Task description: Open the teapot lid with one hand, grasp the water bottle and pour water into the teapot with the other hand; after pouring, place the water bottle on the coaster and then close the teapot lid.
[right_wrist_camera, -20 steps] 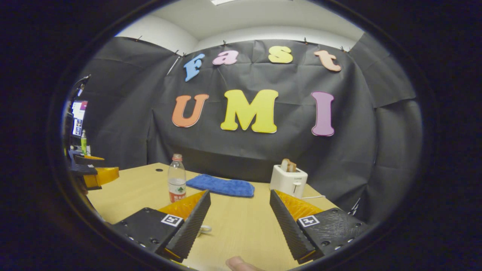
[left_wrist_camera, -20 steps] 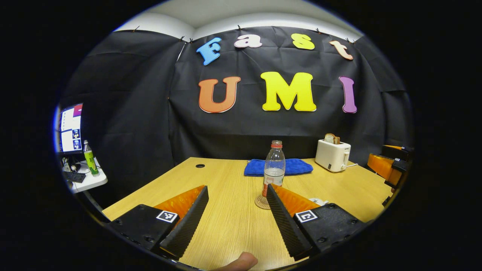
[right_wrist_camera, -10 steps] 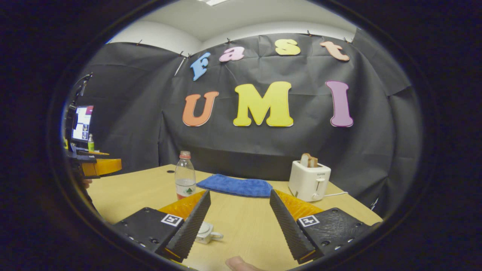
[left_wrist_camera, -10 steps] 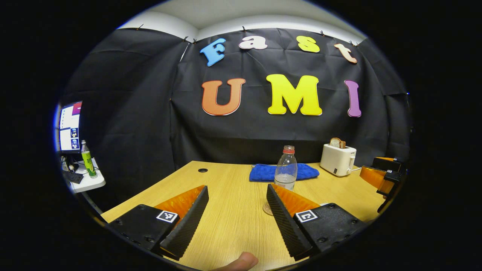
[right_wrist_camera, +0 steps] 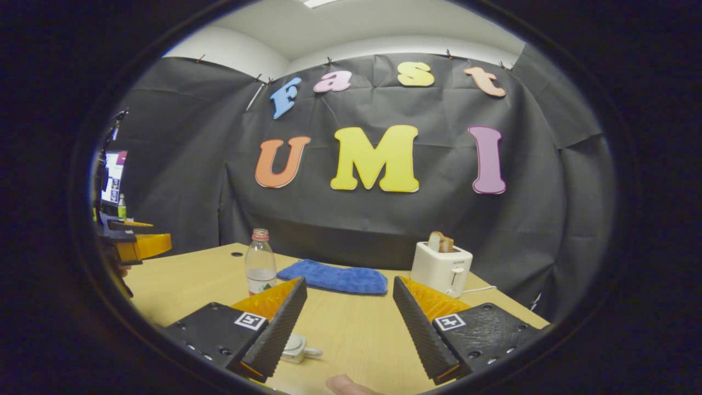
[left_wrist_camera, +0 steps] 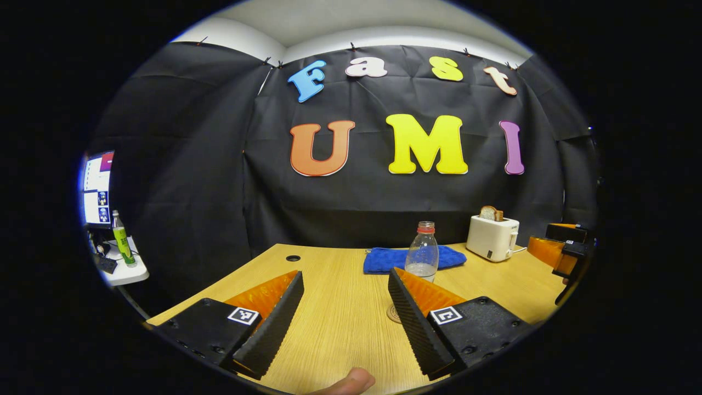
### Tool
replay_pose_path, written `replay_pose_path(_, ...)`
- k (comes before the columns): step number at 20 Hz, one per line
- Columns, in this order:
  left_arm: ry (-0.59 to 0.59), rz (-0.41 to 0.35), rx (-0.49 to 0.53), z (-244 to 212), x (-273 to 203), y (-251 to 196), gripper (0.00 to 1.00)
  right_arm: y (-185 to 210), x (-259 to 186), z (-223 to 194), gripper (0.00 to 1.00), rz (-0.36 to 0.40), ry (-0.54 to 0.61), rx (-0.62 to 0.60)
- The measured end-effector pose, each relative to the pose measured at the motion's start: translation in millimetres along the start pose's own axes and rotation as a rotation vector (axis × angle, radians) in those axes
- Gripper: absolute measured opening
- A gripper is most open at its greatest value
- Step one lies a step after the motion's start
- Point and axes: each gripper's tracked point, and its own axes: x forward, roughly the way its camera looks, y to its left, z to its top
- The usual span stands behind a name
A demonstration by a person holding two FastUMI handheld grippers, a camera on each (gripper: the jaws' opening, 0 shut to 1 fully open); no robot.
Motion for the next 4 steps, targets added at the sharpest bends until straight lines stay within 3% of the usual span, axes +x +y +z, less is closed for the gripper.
replay_pose_path(4,0.012,-0.002,0.001,-3.6,-6.6,-5.1,0.98,2.8,-7.7,1.5,0.95,-0.003,0.008,0.032)
